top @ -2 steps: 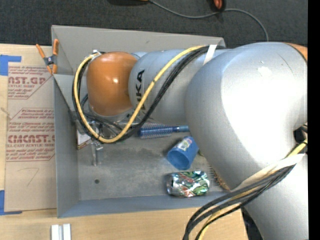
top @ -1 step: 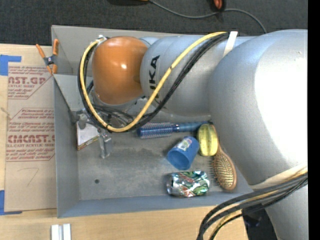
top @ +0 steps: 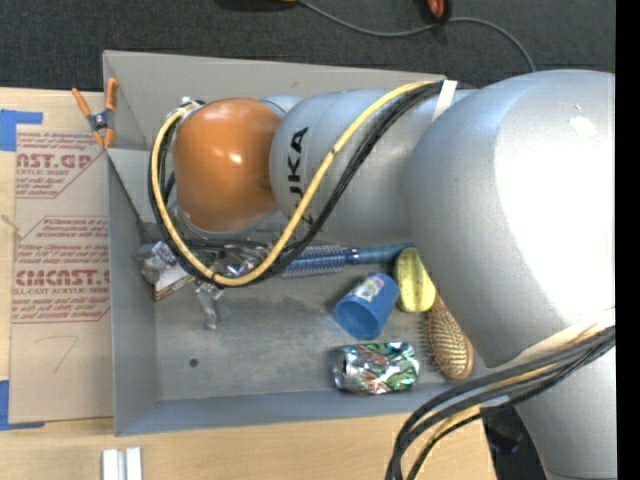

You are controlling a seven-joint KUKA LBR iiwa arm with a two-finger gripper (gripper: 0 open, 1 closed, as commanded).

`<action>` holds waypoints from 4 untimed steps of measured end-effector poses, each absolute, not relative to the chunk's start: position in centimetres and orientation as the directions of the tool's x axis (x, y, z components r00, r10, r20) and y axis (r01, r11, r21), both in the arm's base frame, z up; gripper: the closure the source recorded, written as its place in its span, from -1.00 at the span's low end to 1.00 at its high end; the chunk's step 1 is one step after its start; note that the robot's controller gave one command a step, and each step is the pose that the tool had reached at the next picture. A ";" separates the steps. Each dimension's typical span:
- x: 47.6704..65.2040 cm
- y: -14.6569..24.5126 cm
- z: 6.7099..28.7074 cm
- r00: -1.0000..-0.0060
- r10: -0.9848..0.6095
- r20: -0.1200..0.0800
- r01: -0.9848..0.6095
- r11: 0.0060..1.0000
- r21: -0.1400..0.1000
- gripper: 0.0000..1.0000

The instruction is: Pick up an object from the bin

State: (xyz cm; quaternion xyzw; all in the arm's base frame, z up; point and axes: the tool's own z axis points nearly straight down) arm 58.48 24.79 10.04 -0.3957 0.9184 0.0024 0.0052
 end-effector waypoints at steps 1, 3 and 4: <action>58.8 25.0 7.3 -0.809 -0.587 -0.023 -0.587 0.809 0.002 -1.00; 59.5 24.5 7.5 -0.510 -0.860 -0.025 -0.860 0.510 -0.007 1.00; 59.2 24.4 9.6 -0.510 -0.860 -0.019 -0.860 0.510 -0.001 1.00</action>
Offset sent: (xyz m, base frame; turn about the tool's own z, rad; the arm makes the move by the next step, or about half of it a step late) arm 0.0071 -0.0058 -0.0304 -0.2247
